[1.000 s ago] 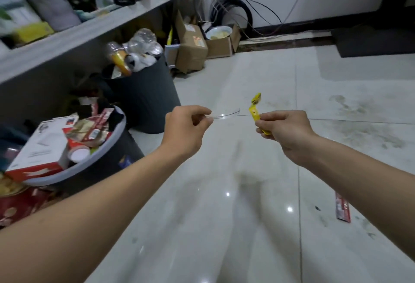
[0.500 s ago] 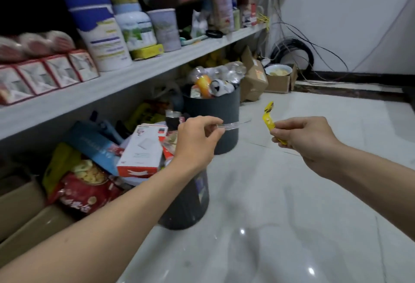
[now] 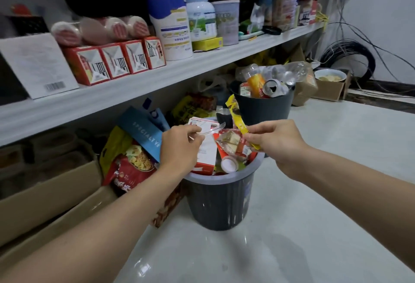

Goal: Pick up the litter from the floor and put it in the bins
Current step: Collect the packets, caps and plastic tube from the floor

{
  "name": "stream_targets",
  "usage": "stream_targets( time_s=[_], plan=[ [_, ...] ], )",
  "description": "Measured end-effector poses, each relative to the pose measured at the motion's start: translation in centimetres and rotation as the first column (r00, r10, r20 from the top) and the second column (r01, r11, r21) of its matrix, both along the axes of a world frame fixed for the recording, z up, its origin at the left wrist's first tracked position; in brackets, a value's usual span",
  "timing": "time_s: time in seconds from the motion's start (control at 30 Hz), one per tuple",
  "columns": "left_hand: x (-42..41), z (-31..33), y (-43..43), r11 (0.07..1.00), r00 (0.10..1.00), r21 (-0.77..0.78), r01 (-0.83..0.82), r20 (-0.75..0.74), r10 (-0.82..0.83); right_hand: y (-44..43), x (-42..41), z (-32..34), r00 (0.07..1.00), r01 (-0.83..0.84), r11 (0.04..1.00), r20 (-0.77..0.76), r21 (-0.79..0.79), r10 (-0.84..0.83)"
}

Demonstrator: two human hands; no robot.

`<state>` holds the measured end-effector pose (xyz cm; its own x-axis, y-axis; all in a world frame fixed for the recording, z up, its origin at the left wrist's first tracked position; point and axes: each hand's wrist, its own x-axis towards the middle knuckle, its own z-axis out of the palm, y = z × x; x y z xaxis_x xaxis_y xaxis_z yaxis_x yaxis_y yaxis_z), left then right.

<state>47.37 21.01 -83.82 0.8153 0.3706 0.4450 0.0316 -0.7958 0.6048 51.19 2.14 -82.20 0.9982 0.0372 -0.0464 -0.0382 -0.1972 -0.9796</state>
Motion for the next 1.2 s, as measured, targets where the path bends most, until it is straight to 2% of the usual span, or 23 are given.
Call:
stream_targets(
  time_s=[0.3, 0.5, 0.7, 0.9, 1.03, 1.2],
  plan=[
    [1.4, -1.7, -1.3, 0.990, 0.992, -0.091, 0.107, -0.059, -0.112, 2.3, 1.6, -0.5, 0.999, 0.037, 0.999, -0.013, -0.009, -0.037],
    [1.4, -1.8, -0.4, 0.989, 0.988, -0.065, 0.136, -0.067, -0.140, 2.0, 2.4, -1.3, 0.998, 0.056, 0.998, -0.037, -0.009, -0.056],
    [1.2, -1.3, 1.0, 0.988, 0.985, 0.030, 0.152, -0.085, -0.149, 2.9, 3.0, -1.9, 0.996, 0.062, 0.998, -0.057, -0.018, -0.062],
    [1.0, -1.2, 1.4, 0.972, 0.983, 0.170, 0.160, -0.121, -0.141, 4.3, 2.7, -1.7, 0.998, 0.022, 0.991, -0.048, -0.133, -0.028],
    [0.9, -1.3, 1.5, 0.934, 0.968, 0.277, 0.224, -0.173, -0.181, 3.9, 2.6, -1.8, 0.999, 0.035, 0.974, -0.011, -0.223, -0.038],
    [1.0, -1.3, 1.4, 0.909, 0.958, 0.317, 0.272, -0.181, -0.224, 3.0, 2.4, -1.8, 0.999, 0.047, 0.945, 0.019, -0.323, -0.043]
  ],
)
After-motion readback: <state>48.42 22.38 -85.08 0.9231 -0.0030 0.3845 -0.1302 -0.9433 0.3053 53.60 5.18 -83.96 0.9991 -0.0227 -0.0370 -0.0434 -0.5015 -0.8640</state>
